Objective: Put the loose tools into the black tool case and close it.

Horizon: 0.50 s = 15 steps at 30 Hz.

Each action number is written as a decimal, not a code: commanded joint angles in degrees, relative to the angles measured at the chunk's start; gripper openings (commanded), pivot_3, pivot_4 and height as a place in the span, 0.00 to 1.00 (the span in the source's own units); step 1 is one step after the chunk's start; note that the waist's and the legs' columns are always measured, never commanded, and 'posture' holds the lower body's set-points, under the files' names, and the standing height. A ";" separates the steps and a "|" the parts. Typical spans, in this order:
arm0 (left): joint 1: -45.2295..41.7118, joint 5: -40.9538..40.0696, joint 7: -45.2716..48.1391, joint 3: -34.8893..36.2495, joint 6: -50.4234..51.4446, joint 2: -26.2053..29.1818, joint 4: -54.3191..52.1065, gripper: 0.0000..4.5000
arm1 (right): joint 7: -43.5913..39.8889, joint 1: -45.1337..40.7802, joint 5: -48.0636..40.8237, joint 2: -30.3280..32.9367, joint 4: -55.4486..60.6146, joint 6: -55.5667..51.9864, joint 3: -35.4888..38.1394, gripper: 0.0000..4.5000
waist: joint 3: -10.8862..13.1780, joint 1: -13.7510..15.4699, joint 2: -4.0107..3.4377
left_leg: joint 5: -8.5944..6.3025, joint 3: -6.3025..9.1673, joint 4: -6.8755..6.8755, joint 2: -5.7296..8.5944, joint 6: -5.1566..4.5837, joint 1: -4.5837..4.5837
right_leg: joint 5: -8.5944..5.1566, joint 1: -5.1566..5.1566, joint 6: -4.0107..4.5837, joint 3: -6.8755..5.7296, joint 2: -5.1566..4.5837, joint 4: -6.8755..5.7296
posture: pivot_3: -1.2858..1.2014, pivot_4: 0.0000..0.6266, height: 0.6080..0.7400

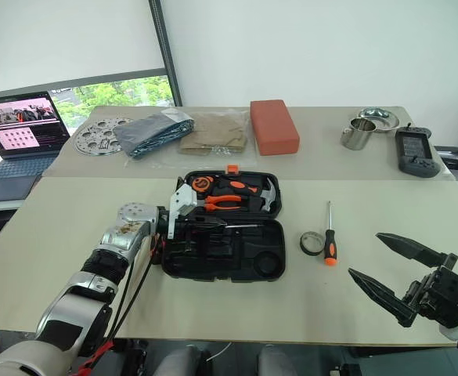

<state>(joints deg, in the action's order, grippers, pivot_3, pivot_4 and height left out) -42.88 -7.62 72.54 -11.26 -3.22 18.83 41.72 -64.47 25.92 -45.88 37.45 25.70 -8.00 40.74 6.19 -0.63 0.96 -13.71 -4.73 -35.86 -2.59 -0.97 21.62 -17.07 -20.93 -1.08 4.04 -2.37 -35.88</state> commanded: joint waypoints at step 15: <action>-1.52 9.52 -6.66 -3.50 -9.88 -1.18 10.27 0.02 | -0.38 1.54 0.29 0.30 0.75 0.73 0.64 1.00 | -0.01 -0.09 -0.01 | 0.00 0.00 -0.01 -0.12 0.01 -0.47 | -0.16 0.70 -0.27 0.00 -0.03 -0.02 | 0.52 0.24 1.00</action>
<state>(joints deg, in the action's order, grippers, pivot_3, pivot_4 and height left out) -46.30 -0.10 67.21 -13.66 -14.09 17.93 50.24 -64.90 27.74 -45.67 37.46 25.75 -7.99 40.76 6.17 -0.72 0.95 -13.72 -4.73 -35.87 -2.71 -0.96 21.15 -17.22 -20.24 -1.35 4.04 -2.41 -35.90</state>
